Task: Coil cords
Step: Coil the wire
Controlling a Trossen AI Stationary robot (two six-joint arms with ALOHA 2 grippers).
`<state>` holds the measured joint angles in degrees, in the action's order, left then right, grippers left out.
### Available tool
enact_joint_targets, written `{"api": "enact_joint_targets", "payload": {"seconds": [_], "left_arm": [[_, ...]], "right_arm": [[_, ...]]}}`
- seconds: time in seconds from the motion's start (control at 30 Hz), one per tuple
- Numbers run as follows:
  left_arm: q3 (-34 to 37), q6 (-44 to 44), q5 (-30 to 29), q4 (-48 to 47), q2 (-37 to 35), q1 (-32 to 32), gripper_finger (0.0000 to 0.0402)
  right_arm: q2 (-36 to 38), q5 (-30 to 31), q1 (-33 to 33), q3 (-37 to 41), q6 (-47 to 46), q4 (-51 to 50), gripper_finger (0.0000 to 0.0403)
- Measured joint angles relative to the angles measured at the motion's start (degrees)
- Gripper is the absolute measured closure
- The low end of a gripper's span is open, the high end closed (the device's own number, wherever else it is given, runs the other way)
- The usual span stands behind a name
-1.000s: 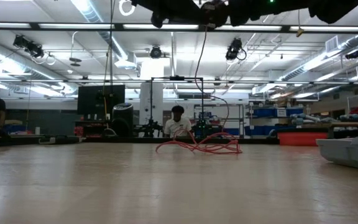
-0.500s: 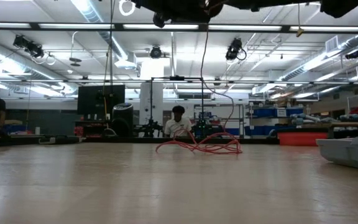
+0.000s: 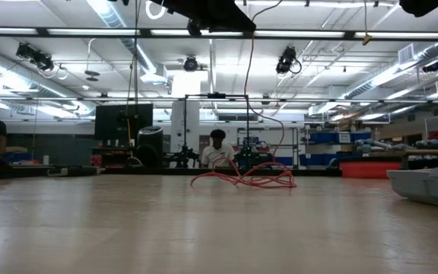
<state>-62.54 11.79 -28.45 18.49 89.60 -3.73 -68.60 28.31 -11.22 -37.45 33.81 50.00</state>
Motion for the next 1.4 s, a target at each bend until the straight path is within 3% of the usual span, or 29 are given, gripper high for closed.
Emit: {"api": "enact_joint_targets", "payload": {"seconds": [0.23,0.5,0.77,1.0,1.1,1.27,1.4], "left_arm": [[0.0,0.4,-2.5,-1.1,0.0,0.0,0.0401],[0.0,4.4,-12.8,-5.2,0.0,0.0,0.0401],[0.0,7.5,-20.9,-11.2,-2.2,-0.7,0.0401],[0.0,7.3,-21.2,-14.9,-6.1,-1.7,0.0401],[0.0,7.0,-18.2,-13.6,-6.9,-2.3,0.0401],[0.0,6.0,-14.4,-11.4,-6.9,-2.3,0.0401],[0.0,5.9,-15.0,-11.4,-6.9,-2.3,0.0401]], "right_arm": [[0.0,-2.1,0.0,0.0,-2.2,0.1,0.0403],[0.0,-4.1,-0.4,0.0,-4.3,0.4,0.0403],[2.0,3.3,-3.1,0.0,-1.8,-8.1,0.0403],[6.3,8.3,-2.8,0.0,2.3,-20.5,0.0403],[7.3,8.7,-1.7,0.0,2.5,-25.1,0.0403],[7.4,10.5,0.6,0.0,2.0,-28.9,0.0403],[7.2,10.1,1.0,0.0,2.0,-29.8,0.0403]]}}
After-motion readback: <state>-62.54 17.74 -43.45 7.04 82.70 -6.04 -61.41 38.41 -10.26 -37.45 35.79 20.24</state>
